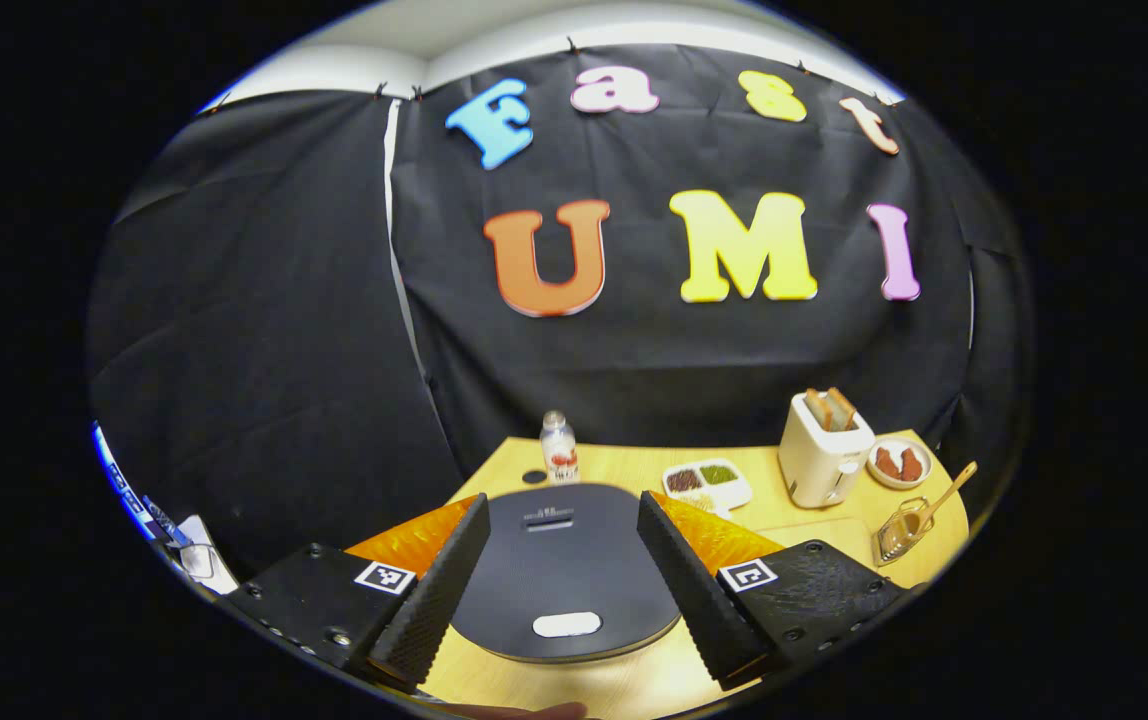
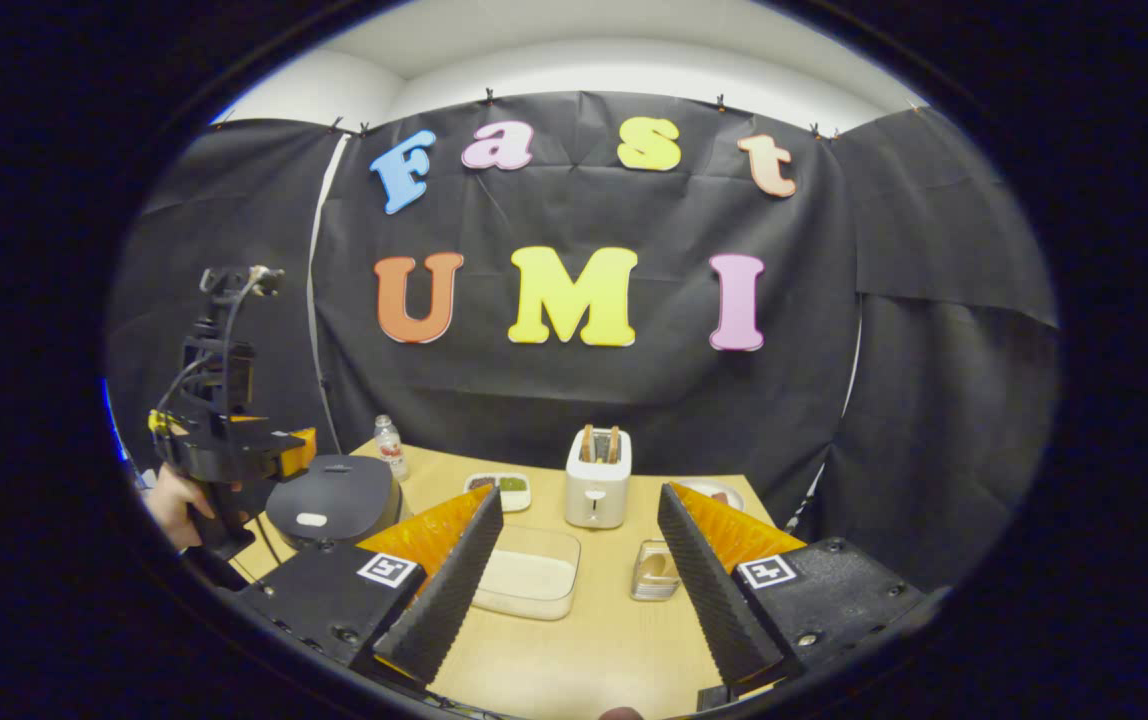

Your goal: Close the left gripper, press the button to open the rice cooker; take a wooden spoon from the chopstick holder with the right hand, scoop a spoonful of rice and pour it into the rice cooker, then put the wooden spoon back into the chopstick holder.

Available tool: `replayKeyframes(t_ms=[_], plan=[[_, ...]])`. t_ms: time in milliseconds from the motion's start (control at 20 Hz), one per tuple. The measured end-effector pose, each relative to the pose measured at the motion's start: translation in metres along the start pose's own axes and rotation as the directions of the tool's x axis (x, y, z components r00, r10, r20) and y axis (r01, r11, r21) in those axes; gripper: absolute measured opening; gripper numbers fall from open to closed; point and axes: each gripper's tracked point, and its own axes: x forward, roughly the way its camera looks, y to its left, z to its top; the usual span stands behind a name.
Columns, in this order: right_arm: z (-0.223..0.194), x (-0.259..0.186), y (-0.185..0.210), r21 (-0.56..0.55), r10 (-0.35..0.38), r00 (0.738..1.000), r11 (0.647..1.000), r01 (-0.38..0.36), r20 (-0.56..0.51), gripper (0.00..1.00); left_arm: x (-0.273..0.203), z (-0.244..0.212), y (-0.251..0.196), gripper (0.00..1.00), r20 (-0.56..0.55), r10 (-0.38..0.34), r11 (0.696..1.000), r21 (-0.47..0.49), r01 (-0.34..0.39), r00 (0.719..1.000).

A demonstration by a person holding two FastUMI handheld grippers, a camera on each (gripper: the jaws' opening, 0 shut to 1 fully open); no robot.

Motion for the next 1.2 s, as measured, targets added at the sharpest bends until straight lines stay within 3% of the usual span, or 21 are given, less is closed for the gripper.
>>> replayKeyframes(t_ms=[50,100,250,350,550,650,700,850,900,1000,1150,1200], plan=[[0.008,-0.001,0.0,0.005,-0.01,1.0,1.0,0.01,0.026,1.0,-0.016,0.013,0.002,0.98,0.04,-0.004,1.0,-0.007,0.004,0.999],[0.02,-0.003,-0.001,0.019,-0.016,0.998,1.0,0.014,0.064,1.0,-0.031,0.026,-0.001,0.92,0.076,-0.018,0.999,-0.026,0.02,0.997],[0.044,-0.008,0.004,0.029,-0.009,0.992,1.0,0.005,0.129,1.0,-0.075,0.053,0.0,0.93,0.15,-0.038,0.997,-0.067,0.049,0.988],[0.054,-0.013,0.007,0.037,0.0,0.988,0.999,-0.006,0.157,1.0,-0.099,0.066,0.002,0.9,0.188,-0.044,0.996,-0.071,0.058,0.981],[0.056,-0.02,0.01,0.051,0.002,0.987,0.999,-0.01,0.16,1.0,-0.134,0.076,0.002,0.94,0.241,-0.064,0.994,-0.068,0.083,0.968],[0.055,-0.023,0.009,0.06,-0.002,0.988,0.998,-0.007,0.155,1.0,-0.145,0.078,0.006,0.9,0.259,-0.064,0.994,-0.067,0.084,0.964],[0.055,-0.024,0.006,0.065,-0.011,0.987,0.998,0.001,0.158,1.0,-0.147,0.079,0.007,0.95,0.266,-0.068,0.995,-0.058,0.087,0.962],[0.053,-0.026,0.004,0.066,-0.025,0.987,0.998,0.015,0.157,1.0,-0.15,0.08,0.007,0.95,0.276,-0.068,0.996,-0.041,0.083,0.959],[0.054,-0.028,0.003,0.068,-0.031,0.987,0.998,0.02,0.161,1.0,-0.152,0.079,0.006,0.9,0.281,-0.073,0.995,-0.04,0.088,0.957],[0.056,-0.029,0.001,0.066,-0.041,0.986,0.997,0.03,0.162,1.0,-0.152,0.077,0.004,0.99,0.272,-0.077,0.996,-0.028,0.088,0.959],[0.056,-0.032,0.002,0.066,-0.043,0.985,0.997,0.033,0.166,1.0,-0.151,0.077,0.004,0.9,0.277,-0.081,0.996,-0.014,0.089,0.957],[0.058,-0.032,0.002,0.066,-0.044,0.986,0.997,0.034,0.164,0.99,-0.152,0.078,0.005,0.95,0.28,-0.078,0.996,-0.015,0.086,0.957]])
